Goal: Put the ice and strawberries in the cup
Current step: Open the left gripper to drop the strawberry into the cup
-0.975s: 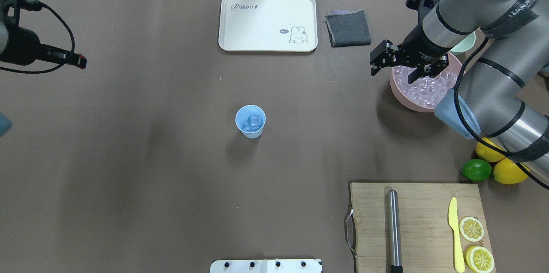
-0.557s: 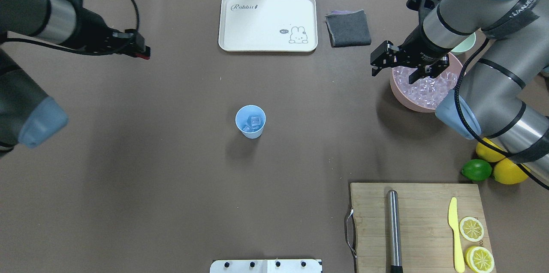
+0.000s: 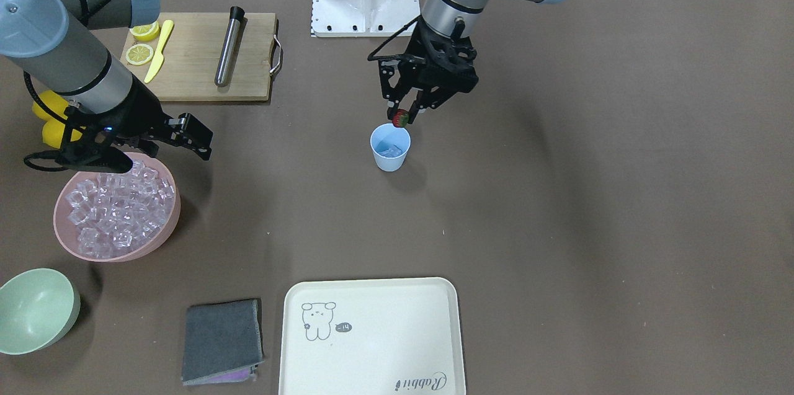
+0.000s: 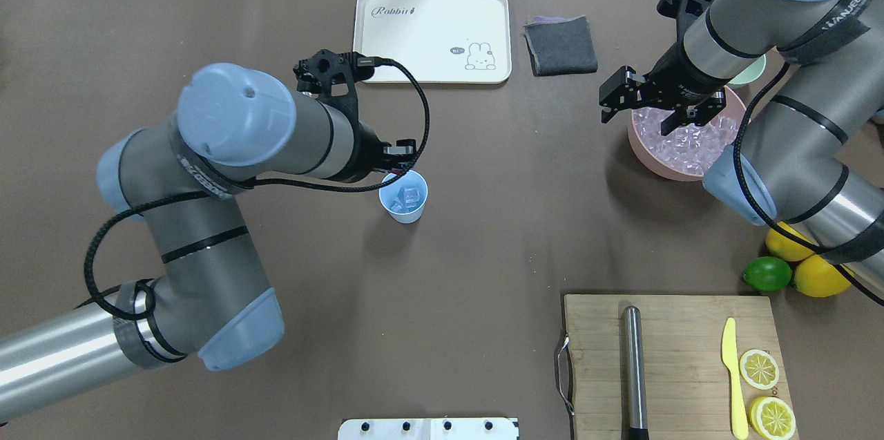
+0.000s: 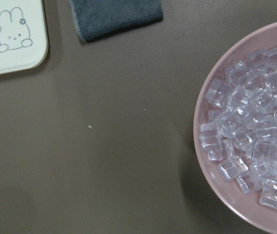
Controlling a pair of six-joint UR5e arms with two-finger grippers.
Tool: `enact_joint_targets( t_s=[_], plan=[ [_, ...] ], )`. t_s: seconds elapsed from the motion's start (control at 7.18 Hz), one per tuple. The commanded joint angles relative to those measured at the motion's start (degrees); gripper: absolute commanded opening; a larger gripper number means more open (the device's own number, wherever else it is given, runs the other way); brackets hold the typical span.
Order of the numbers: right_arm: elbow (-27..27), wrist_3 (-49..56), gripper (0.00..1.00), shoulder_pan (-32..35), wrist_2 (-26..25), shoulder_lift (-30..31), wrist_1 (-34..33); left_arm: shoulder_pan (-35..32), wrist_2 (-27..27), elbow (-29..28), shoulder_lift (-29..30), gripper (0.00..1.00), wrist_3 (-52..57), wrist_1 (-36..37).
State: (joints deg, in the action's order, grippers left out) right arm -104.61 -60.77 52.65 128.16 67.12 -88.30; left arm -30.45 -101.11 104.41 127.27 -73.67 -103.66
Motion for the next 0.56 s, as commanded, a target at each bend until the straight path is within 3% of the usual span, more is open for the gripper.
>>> enact_joint_targets(
  t_s=[0.0, 0.42],
  plan=[
    [-0.1, -0.5, 0.99, 0.0, 0.0, -0.1, 0.1, 1.5, 1.7, -4.5, 2.2, 0.0, 0.2, -0.1],
    [0.1, -0.2, 0.99, -0.1, 0.0, -0.3, 0.0, 1.5, 2.9, -7.5, 1.8, 0.0, 1.3, -1.5]
  ],
)
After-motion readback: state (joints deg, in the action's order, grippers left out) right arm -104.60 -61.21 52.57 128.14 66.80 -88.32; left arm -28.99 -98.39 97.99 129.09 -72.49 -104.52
